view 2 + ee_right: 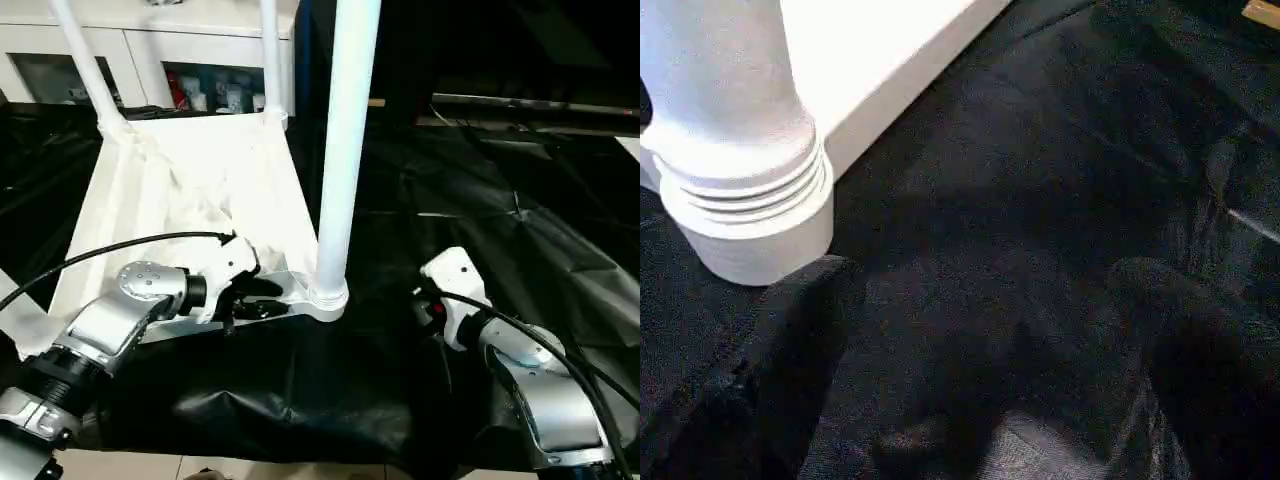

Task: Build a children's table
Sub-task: Rotate leg to tighten

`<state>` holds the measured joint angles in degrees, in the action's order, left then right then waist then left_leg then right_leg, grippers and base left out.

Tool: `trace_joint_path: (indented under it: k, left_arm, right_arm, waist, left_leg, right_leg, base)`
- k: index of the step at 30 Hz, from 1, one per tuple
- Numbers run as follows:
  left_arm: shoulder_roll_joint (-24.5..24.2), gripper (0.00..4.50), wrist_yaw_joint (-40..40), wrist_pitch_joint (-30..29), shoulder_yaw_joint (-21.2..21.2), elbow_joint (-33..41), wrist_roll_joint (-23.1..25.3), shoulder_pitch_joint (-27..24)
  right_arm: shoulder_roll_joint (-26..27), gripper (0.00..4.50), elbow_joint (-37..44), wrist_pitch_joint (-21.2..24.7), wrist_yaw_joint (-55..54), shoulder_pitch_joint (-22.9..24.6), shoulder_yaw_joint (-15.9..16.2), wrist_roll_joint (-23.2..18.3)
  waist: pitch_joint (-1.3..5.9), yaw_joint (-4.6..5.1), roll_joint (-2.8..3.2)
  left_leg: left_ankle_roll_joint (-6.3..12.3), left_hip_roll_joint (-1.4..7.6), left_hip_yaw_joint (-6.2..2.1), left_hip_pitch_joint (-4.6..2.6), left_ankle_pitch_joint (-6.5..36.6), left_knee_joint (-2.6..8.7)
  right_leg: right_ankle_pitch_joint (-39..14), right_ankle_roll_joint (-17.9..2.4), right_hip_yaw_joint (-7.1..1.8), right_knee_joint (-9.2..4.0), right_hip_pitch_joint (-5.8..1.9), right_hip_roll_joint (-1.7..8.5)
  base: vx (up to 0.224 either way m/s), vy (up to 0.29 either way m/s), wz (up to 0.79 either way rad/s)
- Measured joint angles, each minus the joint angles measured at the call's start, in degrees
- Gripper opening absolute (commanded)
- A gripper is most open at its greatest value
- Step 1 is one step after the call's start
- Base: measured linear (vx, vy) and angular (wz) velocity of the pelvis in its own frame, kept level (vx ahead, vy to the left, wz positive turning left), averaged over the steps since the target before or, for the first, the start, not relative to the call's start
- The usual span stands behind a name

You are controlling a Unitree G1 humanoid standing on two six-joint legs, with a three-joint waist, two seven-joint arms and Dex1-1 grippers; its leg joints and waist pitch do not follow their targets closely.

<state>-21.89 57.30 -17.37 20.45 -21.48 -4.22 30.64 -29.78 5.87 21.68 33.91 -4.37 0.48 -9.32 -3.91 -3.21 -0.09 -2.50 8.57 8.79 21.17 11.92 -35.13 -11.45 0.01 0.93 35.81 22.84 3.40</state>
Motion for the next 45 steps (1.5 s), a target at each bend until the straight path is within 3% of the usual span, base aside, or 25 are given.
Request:
trace_joint_path:
  k: [6, 12, 19, 21, 22, 27, 35, 45]
  left_arm:
    - [-0.47, 0.60, 0.79, -0.74, -0.01, 1.75, -0.30, -0.15]
    - [-1.87, 0.21, 2.25, -1.75, -0.02, 4.78, -0.82, -0.94]
    - [-3.68, 0.06, 2.57, -0.84, -0.02, 7.07, -0.58, -1.55]
    - [-4.10, 0.06, 2.43, -0.26, -0.03, 7.73, -0.48, -2.00]
    - [-4.21, 0.47, 2.36, -0.22, -0.11, 8.12, -0.49, -2.27]
    - [-4.38, 0.74, 1.87, -1.41, -0.82, 9.27, -0.60, -3.04]
    - [-5.02, 0.74, 1.85, -2.12, -1.42, 10.31, -0.71, -3.83]
    - [-5.43, 0.02, 2.54, -3.01, -1.45, 11.15, -1.13, -4.23]
  right_arm:
    - [-0.22, 4.50, 0.99, 0.05, 0.30, 0.18, -0.01, -0.06]
    - [-0.28, 4.50, 3.18, 0.46, 0.52, 0.86, -0.04, -0.31]
    - [-0.37, 4.50, 3.38, 0.74, 1.37, 1.71, -0.04, -0.31]
    - [-0.37, 4.50, 3.36, 0.74, 1.46, 1.52, -0.04, -0.31]
    - [-0.37, 4.50, 3.36, 0.74, 1.49, 1.39, -0.04, -0.31]
    - [-0.36, 4.50, 3.22, 0.72, 1.66, 0.17, -0.02, -0.31]
    - [-0.31, 4.50, 3.19, 0.70, 2.14, 0.02, 0.01, -0.31]
    - [-0.13, 4.50, 3.14, 0.70, 2.32, -0.09, 0.03, -0.33]
  waist:
    - [-1.01, 0.04, 0.27]
    - [-1.48, 0.37, 0.26]
    - [-2.37, 1.29, 0.07]
    - [-2.44, 1.41, 0.01]
    - [-2.44, 1.42, 0.01]
    - [-2.44, 1.46, 0.01]
    - [-2.45, 1.41, 0.00]
    - [-2.46, 1.40, 0.02]
  left_leg:
    - [0.00, 0.00, 0.10, 0.00, 0.00, 0.30]
    - [0.02, 0.05, 0.27, 0.03, -0.02, 0.95]
    - [0.02, 0.09, 0.37, 0.07, -0.02, 1.03]
    - [0.01, 0.12, 0.40, 0.04, -0.02, 1.05]
    - [0.01, 0.13, 0.42, 0.03, -0.01, 1.06]
    - [0.01, 0.17, 0.60, 0.04, -0.01, 1.16]
    - [0.02, 0.35, 0.90, 0.01, -0.02, 1.21]
    - [0.02, 0.38, 0.94, -0.01, -0.02, 1.21]
  right_leg:
    - [0.00, 0.00, -0.04, -0.24, 0.05, 0.00]
    - [0.00, -0.01, -0.02, -0.79, 0.19, -0.04]
    - [0.00, -0.02, -0.04, -0.89, 0.25, -0.04]
    - [-0.01, -0.02, -0.04, -0.88, 0.25, -0.04]
    - [-0.01, -0.01, -0.04, -0.88, 0.25, -0.04]
    - [-0.01, -0.02, -0.08, -0.91, 0.33, -0.04]
    - [-0.04, -0.05, -0.08, -0.91, 0.36, -0.04]
    - [-0.04, -0.05, -0.09, -0.89, 0.36, -0.04]
  base:
    - [0.000, 0.000, 0.00]
    - [0.000, 0.000, 0.00]
    - [0.000, 0.000, 0.00]
    - [0.000, 0.000, 0.00]
    - [0.000, 0.000, 0.00]
    - [0.000, 0.000, 0.00]
    - [0.000, 0.000, 0.00]
    - [0.000, 0.000, 0.00]
